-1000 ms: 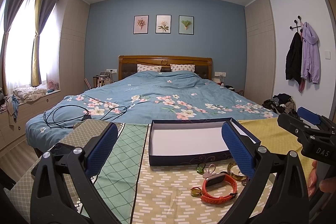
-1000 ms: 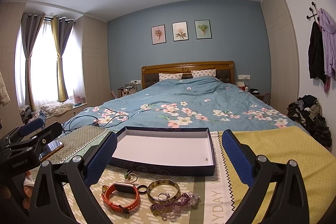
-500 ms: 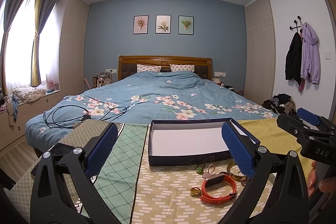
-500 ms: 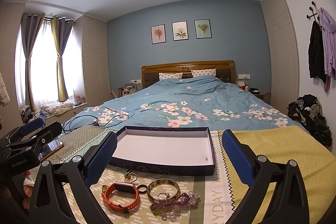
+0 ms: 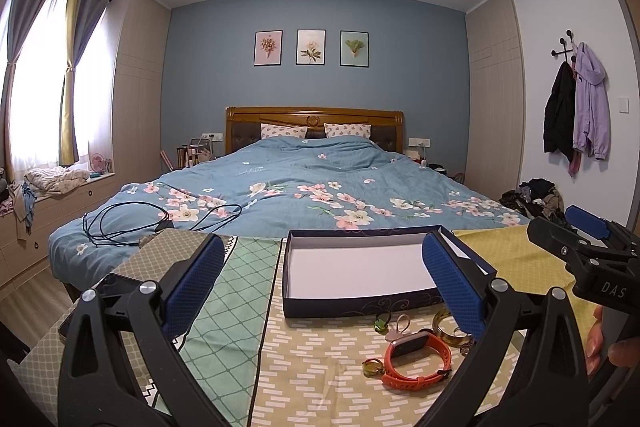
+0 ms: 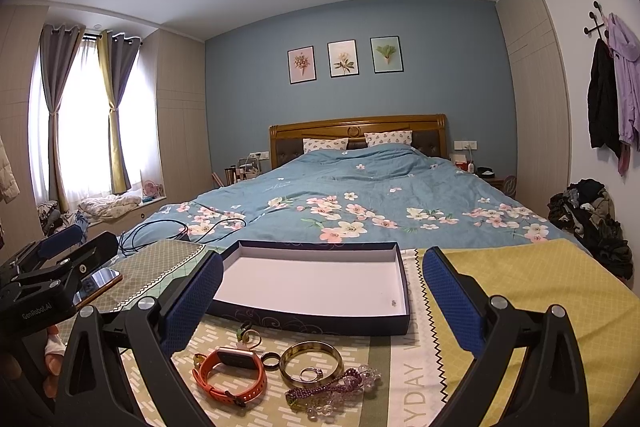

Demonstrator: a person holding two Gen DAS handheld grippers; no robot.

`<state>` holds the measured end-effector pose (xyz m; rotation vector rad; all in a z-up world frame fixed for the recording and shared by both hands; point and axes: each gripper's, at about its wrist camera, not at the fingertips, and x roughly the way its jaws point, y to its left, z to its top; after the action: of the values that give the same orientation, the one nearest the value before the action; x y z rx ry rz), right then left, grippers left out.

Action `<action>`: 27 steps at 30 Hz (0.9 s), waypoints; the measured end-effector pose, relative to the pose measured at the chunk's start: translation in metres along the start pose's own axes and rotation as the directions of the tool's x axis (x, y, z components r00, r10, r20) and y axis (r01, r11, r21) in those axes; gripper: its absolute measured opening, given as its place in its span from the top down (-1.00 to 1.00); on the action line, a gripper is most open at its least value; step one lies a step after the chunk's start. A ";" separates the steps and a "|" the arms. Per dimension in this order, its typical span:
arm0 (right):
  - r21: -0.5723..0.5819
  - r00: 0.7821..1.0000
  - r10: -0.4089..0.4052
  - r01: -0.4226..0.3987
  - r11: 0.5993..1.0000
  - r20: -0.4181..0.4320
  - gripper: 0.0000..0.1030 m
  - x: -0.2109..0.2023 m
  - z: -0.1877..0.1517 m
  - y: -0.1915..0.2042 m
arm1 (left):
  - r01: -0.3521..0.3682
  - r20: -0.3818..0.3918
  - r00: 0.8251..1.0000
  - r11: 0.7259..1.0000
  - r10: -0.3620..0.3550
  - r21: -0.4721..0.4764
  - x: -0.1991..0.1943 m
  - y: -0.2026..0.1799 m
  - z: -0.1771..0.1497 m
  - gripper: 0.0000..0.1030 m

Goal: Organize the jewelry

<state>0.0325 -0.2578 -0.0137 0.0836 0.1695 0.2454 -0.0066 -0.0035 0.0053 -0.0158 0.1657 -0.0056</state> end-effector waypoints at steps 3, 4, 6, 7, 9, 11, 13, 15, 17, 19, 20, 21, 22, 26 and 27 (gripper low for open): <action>0.000 1.000 -0.001 0.001 1.000 0.000 -0.87 0.000 0.000 0.000 | -0.004 0.003 1.000 1.000 0.004 0.001 0.002 0.000 0.000 -0.89; 0.001 1.000 0.001 -0.001 1.000 -0.001 -0.87 0.000 0.000 0.000 | -0.005 0.005 1.000 1.000 0.005 0.002 0.003 -0.001 0.000 -0.89; 0.001 1.000 0.001 -0.001 1.000 -0.001 -0.87 0.000 0.000 -0.001 | -0.009 0.010 1.000 1.000 0.009 0.005 0.004 -0.001 0.000 -0.89; 0.002 1.000 0.002 -0.002 1.000 -0.002 -0.87 0.000 0.000 -0.001 | -0.008 0.010 1.000 1.000 0.008 0.004 0.004 -0.001 -0.001 -0.89; 0.000 1.000 0.000 0.000 1.000 -0.001 -0.87 0.000 0.000 0.000 | -0.016 0.014 1.000 1.000 0.016 0.007 0.005 -0.002 -0.001 -0.89; 0.003 1.000 0.002 -0.002 1.000 -0.002 -0.87 0.000 0.000 0.000 | -0.023 0.018 1.000 1.000 0.023 0.010 0.006 0.000 -0.002 -0.89; 0.003 1.000 0.004 -0.004 1.000 -0.005 -0.87 0.001 0.000 -0.001 | -0.027 0.026 0.999 1.000 0.026 0.010 0.006 0.000 -0.002 -0.89; 0.003 1.000 0.004 -0.004 1.000 -0.008 -0.87 0.001 -0.001 -0.001 | -0.031 0.029 0.999 0.999 0.030 0.010 0.007 0.001 -0.002 -0.89; 0.003 1.000 0.005 -0.005 1.000 -0.009 -0.87 0.001 -0.002 0.000 | -0.031 0.030 0.999 0.999 0.031 0.010 0.007 0.002 -0.002 -0.89; 0.004 1.000 0.006 -0.006 1.000 -0.009 -0.87 0.001 -0.002 -0.001 | -0.034 0.035 0.999 0.999 0.034 0.013 0.008 0.001 -0.003 -0.89; 0.004 1.000 0.005 -0.005 1.000 -0.010 -0.87 0.001 -0.001 -0.001 | -0.036 0.038 0.999 0.999 0.036 0.014 0.008 0.002 -0.003 -0.89; 0.003 1.000 0.005 -0.005 1.000 -0.010 -0.87 0.001 -0.001 -0.001 | -0.037 0.042 0.998 0.999 0.036 0.014 0.008 0.002 -0.003 -0.89; 0.004 1.000 0.005 -0.005 1.000 -0.010 -0.87 0.001 -0.001 -0.001 | -0.036 0.045 0.998 0.999 0.035 0.012 0.009 0.003 -0.003 -0.89; 0.007 1.000 0.006 -0.006 1.000 -0.008 -0.87 0.000 -0.001 -0.001 | -0.040 0.049 0.998 0.999 0.040 0.013 0.008 0.004 -0.003 -0.89; 0.003 1.000 0.004 -0.003 1.000 -0.006 -0.87 0.000 -0.001 0.000 | -0.042 0.052 0.998 0.999 0.041 0.013 0.008 0.005 -0.003 -0.89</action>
<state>0.0320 -0.2582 -0.0146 0.0864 0.1758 0.2489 0.0009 0.0012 0.0011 0.0015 0.1140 0.0352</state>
